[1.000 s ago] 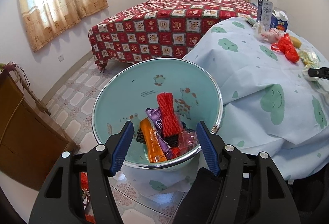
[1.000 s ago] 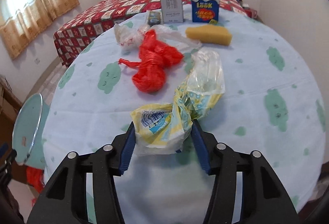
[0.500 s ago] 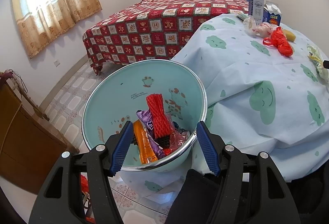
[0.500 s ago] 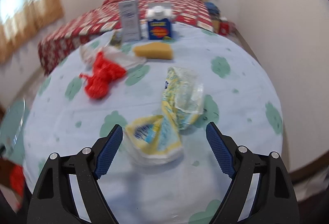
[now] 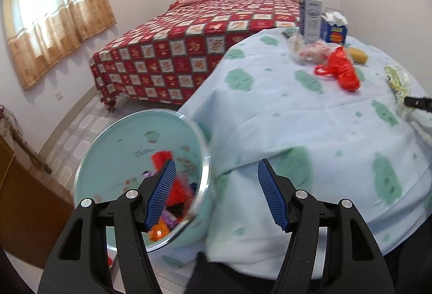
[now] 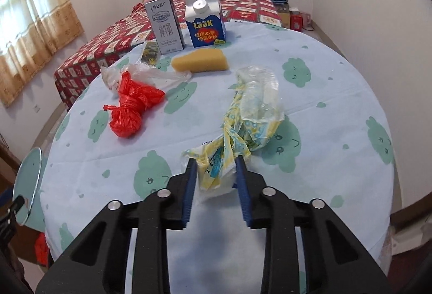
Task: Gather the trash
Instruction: 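Grasp the yellow-printed plastic bag with the right tool while the left tool moves to the table, then grasp the red mesh net with the left tool while the right tool lifts the yellow-printed bag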
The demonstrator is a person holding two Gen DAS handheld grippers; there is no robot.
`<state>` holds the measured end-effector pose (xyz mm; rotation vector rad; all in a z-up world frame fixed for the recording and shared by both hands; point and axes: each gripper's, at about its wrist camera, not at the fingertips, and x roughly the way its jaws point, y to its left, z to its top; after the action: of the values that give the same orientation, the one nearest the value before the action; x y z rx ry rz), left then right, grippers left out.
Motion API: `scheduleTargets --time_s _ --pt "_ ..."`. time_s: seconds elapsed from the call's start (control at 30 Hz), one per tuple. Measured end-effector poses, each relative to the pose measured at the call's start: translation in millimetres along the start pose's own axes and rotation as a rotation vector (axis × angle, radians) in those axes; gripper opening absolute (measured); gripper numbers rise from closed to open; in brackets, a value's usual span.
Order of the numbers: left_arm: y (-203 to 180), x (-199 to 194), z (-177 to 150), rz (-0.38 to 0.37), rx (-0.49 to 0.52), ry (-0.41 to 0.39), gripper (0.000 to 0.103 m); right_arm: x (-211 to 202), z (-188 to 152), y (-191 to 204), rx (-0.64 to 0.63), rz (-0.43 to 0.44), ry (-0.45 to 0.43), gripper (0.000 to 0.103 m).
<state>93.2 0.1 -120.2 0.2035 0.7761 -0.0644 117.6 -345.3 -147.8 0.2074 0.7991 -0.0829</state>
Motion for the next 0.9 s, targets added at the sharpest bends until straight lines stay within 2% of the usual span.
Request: scheduleTargets --time_s 0.07,0.27,0.33,0.4,0.57,0.73,0.9 --pt "-11 2 6 -0.011 0.009 -0.003 0.063 5 0 2 -0.038 -0.017 0.012 0.025" --pt "-37 3 20 -0.039 0.023 -0.009 0.063 10 3 -1 -0.047 0.013 0.005 0.027" --pt "-44 5 25 -0.045 0.025 -0.013 0.063 7 3 1 -0.073 0.017 0.000 0.015" --pt "-52 7 32 -0.047 0.027 -0.018 0.063 0 4 3 -0.094 0.012 -0.015 0.014" --pt "-88 16 58 -0.097 0.042 -0.031 0.063 -18 8 -12 -0.103 -0.047 -0.076 0.014" --pt "-134 30 87 -0.165 0.068 -0.045 0.063 -23 10 -34 -0.079 -0.074 -0.091 0.014" --pt "-166 54 104 -0.208 0.055 -0.007 0.060 -21 8 -43 -0.076 -0.069 -0.102 0.014"
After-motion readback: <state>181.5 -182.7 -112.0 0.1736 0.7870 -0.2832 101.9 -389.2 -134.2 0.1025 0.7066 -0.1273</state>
